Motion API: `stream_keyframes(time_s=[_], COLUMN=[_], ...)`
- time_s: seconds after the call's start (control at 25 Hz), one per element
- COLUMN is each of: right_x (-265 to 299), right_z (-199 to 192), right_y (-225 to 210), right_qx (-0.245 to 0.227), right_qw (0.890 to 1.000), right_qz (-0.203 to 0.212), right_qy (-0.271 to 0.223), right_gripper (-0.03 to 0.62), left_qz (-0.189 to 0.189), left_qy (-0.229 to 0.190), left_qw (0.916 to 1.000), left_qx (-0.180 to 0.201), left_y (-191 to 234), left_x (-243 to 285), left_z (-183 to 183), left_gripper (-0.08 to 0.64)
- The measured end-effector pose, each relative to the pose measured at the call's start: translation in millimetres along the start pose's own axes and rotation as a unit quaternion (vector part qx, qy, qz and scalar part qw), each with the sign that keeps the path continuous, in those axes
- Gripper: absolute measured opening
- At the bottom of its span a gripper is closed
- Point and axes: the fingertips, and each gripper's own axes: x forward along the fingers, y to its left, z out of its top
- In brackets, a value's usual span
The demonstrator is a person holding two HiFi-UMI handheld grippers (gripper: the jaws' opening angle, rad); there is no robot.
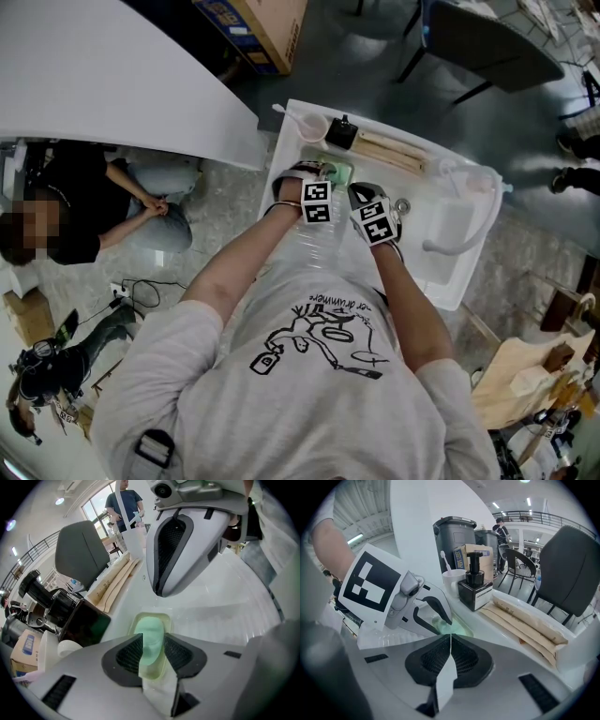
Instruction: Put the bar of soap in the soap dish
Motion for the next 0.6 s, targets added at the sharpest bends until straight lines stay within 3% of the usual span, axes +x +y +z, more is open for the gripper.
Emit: stream_keyframes(time_s=[0.4, 0.6], right_x=[-8.7, -15.0], right_z=[4.2, 8.8], right_y=[0.3, 0.5], right_qx=[-0.004, -0.005], right_qw=[1.0, 1.0], right_qz=[-0.007, -0.013], right_qy=[-0.007, -0.017], right_gripper=[0.023, 0.023], left_qz=[0.009, 0.025], left_qy=[-0.007, -0.024], left_qw=[0.9999, 0.9984], left_qx=[-0.005, -0.045], left_y=[0.0, 3.1], left_x=[-10.8, -24.9], left_z=[2.3, 2.2], left_gripper=[0.138, 0.138])
